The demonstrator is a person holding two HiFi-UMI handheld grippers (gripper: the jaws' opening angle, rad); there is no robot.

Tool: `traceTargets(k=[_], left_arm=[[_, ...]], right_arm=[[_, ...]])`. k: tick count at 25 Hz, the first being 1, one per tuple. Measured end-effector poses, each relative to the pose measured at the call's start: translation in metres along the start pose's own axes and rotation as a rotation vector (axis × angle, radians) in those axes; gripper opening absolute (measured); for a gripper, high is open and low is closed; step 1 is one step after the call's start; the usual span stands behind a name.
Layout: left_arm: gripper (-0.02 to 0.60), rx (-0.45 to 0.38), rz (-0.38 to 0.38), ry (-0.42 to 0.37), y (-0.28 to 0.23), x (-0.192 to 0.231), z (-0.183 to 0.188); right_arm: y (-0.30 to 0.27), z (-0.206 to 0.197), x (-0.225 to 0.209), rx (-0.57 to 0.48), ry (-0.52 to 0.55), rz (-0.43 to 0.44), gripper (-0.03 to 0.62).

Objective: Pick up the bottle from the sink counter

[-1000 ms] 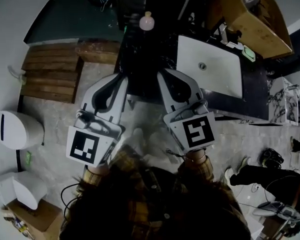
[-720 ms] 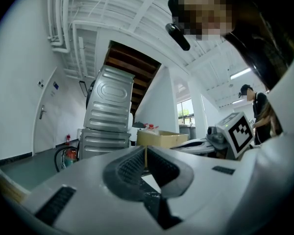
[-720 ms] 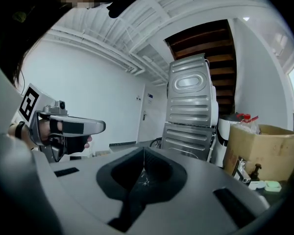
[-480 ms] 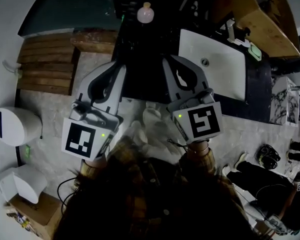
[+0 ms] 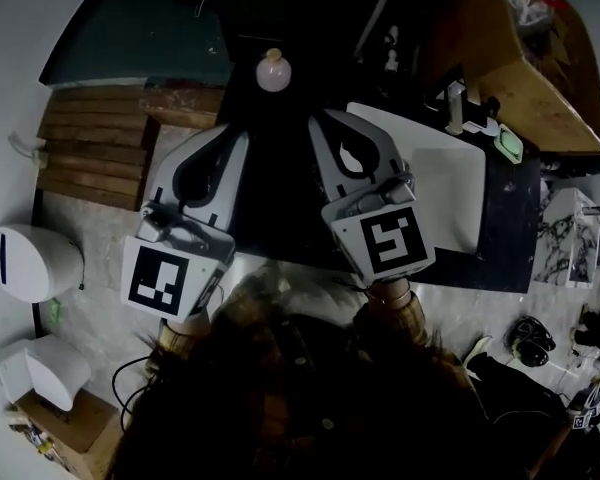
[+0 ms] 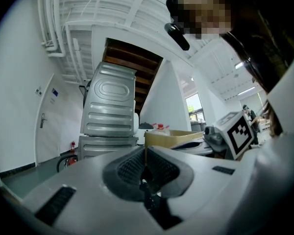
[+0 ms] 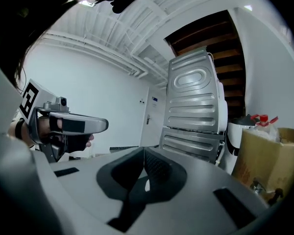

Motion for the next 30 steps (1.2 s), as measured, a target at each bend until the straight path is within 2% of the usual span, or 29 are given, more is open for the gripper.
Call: traceTargets(k=[6, 14, 23, 30], left_arm=[[0.028, 0.015, 0.029, -0.013, -0.036, -0.006, 0.000], [0.028, 0.057, 0.053, 0.003, -0.057, -0.002, -0.007], [0.028, 0.078, 0.001, 0.019, -0.088, 0.017, -0.017], [0.028, 0.088, -0.046, 0.047, -0.109, 0.034, -0.039]], right_arm=[[-0.004, -0.003, -0.039, -0.028, -0.022, 0.026, 0.017], [-0.017, -0.012, -0.052, -0.021, -0.054, 0.076, 0.017], [-0.037, -0.022, -0.065, 0.020, -0.084, 0.047, 0.017], [-0.054, -0.037, -0.069, 0.076, -0.102, 0.001, 0.017]])
Point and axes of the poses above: the fingertips, and each gripper's own axes: y backward along the fingers, x to its left, z out of its top, the point moved 7 cm from there along y, backward along the fingers, and after that the axes turned 1 degree about -x, right-handed, at the moved point
